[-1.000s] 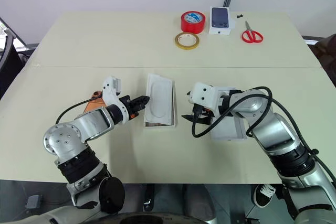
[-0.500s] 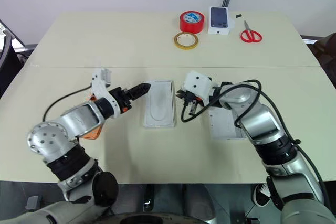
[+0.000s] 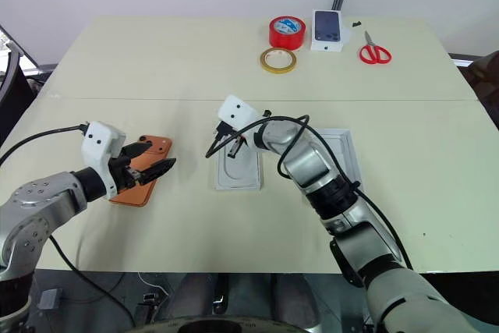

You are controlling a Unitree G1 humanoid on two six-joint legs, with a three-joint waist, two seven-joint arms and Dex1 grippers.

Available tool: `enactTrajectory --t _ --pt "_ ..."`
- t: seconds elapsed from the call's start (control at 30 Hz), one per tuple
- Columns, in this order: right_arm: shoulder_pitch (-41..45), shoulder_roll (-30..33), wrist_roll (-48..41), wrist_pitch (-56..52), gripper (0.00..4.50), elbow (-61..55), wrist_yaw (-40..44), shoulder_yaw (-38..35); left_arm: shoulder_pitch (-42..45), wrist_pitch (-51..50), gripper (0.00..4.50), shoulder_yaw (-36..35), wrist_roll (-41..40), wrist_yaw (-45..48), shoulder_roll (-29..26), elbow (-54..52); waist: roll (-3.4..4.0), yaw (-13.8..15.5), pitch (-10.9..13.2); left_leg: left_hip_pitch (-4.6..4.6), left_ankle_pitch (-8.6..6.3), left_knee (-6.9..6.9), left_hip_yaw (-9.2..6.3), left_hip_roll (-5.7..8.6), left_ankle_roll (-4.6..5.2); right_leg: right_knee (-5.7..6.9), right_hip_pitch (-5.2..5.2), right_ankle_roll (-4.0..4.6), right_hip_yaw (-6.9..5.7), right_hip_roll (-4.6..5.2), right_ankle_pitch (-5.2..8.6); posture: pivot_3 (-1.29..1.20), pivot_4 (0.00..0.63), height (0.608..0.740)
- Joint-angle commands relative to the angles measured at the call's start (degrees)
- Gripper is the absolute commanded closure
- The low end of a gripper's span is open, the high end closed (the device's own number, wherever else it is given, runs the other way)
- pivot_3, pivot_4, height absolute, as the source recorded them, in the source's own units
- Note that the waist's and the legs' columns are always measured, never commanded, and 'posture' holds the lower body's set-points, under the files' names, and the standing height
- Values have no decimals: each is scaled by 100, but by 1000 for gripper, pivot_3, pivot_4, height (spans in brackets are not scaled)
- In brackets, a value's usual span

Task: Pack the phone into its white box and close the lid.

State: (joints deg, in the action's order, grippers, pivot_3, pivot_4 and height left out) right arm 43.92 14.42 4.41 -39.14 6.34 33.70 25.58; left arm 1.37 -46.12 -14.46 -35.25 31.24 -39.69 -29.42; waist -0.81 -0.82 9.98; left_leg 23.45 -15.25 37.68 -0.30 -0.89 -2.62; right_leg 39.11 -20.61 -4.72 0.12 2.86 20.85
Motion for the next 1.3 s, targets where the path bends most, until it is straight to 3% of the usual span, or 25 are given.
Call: enactTrajectory --t 0.03,0.47,0.6,0.8,0.87,1.03,1.3 --pt "-58 8 270 74 4471 -61 -38 201 -152 429 439 -194 59 281 -62 -58 0 -14 0 0 0 -5 1 0 1 0 -3 0 0 1 0 0 150 740" --pt "-680 428 351 101 4471 -1124 276 135 -57 390 439 -341 -154 14 239 -13 1 -27 -3 -2 -18 -24 1 -2 34 5 -11 2 0 -1 -2 0 150 740" --pt "-645 422 35 45 4492 -1729 546 -55 320 -330 219 -1107 -578 -800 421 475 -1 -24 -3 -1 -18 -23 0 -3 34 6 -12 2 0 -2 -2 0 150 740" --pt "-422 -48 -150 -273 4492 -1917 573 136 705 -1466 219 -1621 -530 -1569 18 961 -2 -61 -4 -2 -18 -27 -2 -5 34 9 -16 2 0 -9 -2 0 150 740" --pt "-352 -123 -47 -188 4492 -1795 576 318 842 -1868 219 -1845 -852 -1568 48 1132 -2 -50 -4 -2 -17 -27 -2 -5 33 11 -18 1 -1 -8 -2 0 150 740" --pt "-18 -409 148 -328 4492 -1285 623 895 741 -2781 219 -1543 -913 -1473 -143 1314 -9 -40 -7 -2 -16 -25 -1 -2 30 12 -19 1 -1 -6 -2 0 150 740" --pt "6 -475 167 -296 4492 -983 815 1167 630 -3475 219 -1291 -1159 -1440 376 1028 -8 -27 -10 -2 -14 -26 -2 0 26 13 -21 2 0 0 -2 0 150 740"
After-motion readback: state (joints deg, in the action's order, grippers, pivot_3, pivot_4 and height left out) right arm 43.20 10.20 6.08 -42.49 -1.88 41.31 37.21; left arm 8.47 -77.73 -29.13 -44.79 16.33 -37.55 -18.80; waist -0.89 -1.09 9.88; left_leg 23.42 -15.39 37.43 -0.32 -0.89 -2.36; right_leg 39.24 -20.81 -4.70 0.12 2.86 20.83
